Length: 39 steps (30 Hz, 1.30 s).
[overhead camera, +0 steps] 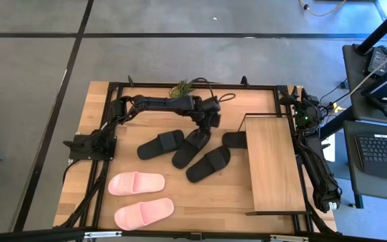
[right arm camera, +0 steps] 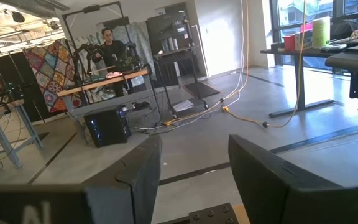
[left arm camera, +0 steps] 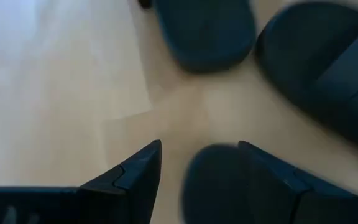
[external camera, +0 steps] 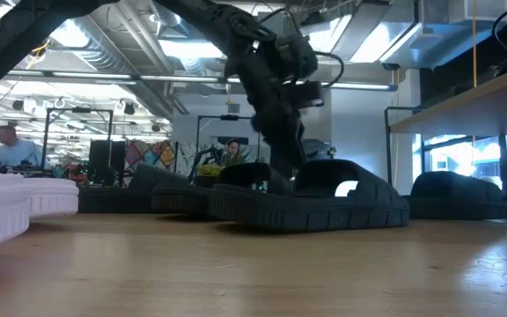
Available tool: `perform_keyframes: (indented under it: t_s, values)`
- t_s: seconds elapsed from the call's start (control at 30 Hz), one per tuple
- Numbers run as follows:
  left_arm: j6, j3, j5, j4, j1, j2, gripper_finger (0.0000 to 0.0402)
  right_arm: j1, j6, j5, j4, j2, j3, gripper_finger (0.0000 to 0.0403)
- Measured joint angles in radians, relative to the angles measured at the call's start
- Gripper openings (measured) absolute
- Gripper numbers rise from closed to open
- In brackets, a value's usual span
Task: Pick and place slides into the shelf
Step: Put the black slides under the shelf
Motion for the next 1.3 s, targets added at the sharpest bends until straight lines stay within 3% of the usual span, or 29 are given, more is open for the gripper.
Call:
perform_keyframes:
  t_s: [0.1,0.23,0.73,1.17,1.3]
  values:
    - [-0.103,0.041,0.061,0.036,-0.004,0.0,0.02,0.0,0.0,0.0,0.0,0.0,0.0,0.0188]
    - [-0.196,0.064,0.053,0.087,-0.03,0.006,0.0199,0.0,0.001,0.0,0.0,0.0,0.0,0.0188]
    - [-0.313,0.064,-0.017,0.115,-0.077,0.168,0.0199,0.001,0.001,-0.001,0.0,0.0,0.0,0.0188]
    - [-0.346,0.064,-0.024,0.371,-0.125,0.181,0.0199,0.001,-0.003,-0.001,-0.001,0.0,0.0,0.0188]
    - [-0.362,0.063,-0.025,0.363,-0.139,0.195,0.0199,0.001,-0.004,0.0,-0.001,0.0,0.0,0.0188]
